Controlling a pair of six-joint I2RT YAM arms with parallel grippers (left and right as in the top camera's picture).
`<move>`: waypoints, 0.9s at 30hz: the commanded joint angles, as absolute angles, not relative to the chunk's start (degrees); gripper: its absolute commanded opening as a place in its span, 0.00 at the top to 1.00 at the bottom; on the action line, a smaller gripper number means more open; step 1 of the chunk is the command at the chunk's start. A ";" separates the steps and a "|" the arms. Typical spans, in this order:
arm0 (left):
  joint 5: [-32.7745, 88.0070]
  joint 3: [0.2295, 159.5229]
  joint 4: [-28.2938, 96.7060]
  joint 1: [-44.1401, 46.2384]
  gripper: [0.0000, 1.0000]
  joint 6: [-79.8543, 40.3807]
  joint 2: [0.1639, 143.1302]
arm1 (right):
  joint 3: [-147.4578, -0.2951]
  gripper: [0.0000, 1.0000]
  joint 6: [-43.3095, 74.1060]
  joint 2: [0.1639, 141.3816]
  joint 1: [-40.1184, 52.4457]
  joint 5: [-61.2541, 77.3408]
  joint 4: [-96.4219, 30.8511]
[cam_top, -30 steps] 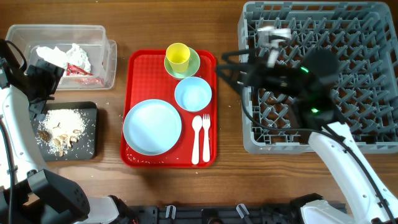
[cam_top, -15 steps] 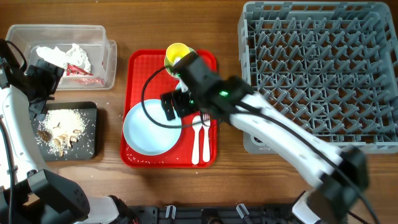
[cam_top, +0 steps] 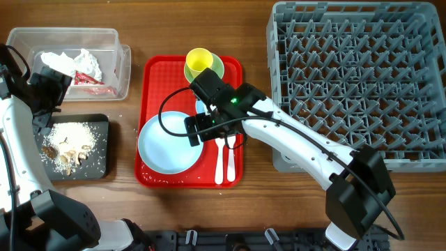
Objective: Sort waste into correct bins and load items into the dishwasher rack
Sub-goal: 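Move the right gripper from the rack over the white spoon and fork, then lower the right gripper onto the white spoon and fork to grasp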
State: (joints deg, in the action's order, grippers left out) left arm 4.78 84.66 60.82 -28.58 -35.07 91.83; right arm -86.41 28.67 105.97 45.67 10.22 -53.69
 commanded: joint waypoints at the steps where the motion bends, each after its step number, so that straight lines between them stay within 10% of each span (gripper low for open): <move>1: 4.86 85.30 60.82 -28.88 0.00 -35.20 92.01 | -87.02 0.00 34.85 107.44 45.91 5.85 -55.07; 27: 4.84 85.30 60.82 -28.88 0.00 -35.20 92.01 | -84.66 0.00 33.74 107.42 45.91 12.75 -56.29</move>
